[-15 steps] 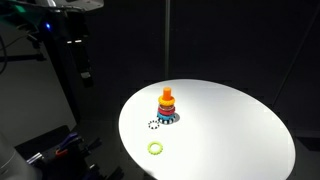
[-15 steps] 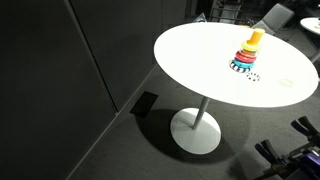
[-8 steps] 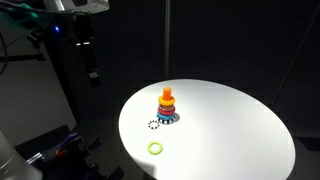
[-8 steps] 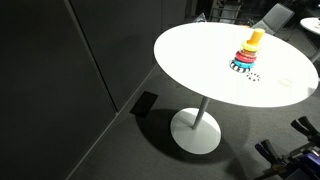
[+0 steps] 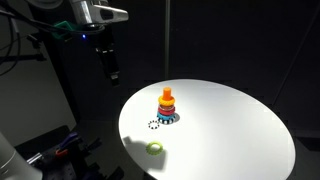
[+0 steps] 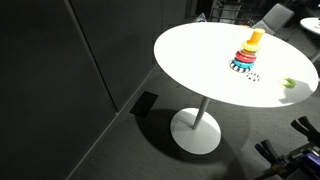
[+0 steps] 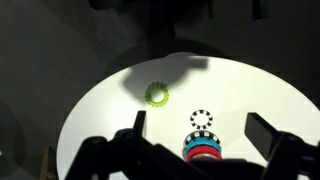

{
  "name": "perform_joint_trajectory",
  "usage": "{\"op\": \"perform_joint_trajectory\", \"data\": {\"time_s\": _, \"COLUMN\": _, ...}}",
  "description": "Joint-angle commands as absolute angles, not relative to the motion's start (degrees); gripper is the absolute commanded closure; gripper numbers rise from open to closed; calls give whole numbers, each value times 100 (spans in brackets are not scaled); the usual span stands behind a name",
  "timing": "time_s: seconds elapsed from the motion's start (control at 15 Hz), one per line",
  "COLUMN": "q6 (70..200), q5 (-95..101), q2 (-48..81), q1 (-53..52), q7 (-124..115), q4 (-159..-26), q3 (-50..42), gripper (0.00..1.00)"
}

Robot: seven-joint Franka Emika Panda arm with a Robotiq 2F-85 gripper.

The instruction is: Pick up the black and white ring and put it on the ring holder

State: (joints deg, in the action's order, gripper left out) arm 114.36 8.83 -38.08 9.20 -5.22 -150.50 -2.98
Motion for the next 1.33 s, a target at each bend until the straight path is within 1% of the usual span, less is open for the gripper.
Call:
{"op": "perform_joint_trajectory", "data": {"time_s": 0.0, "q6": 11553, "q5": 634, "q2": -2943, "q1": 775, "q7": -537, "q4": -14498, "q3": -345, "gripper": 0}}
{"op": "perform_joint_trajectory", "data": {"time_s": 0.33, "q6": 11682, "q5": 608, "q2": -1927, "q1": 653, "q7": -522, "q4": -13942, "q3": -280, "gripper": 0}}
{"op": "perform_joint_trajectory", "data": {"time_s": 0.67, "q6": 11890, "q5": 538, "q2": -1170, "q1": 436, "q7": -233, "q4": -13602, "q3": -290, "gripper": 0}}
{"op": "perform_joint_trajectory", "data": {"time_s": 1.0, "q6": 12221, "q5": 357, "q2": -797, "q1": 328, "q7": 115, "q4": -13474, "q3": -317, "gripper": 0}}
{"op": "perform_joint_trajectory", "data": {"time_s": 1.27, "q6": 12226, "q5": 477, "q2": -837, "q1": 355, "q7": -57, "q4": -13594, "q3": -279, "gripper": 0}}
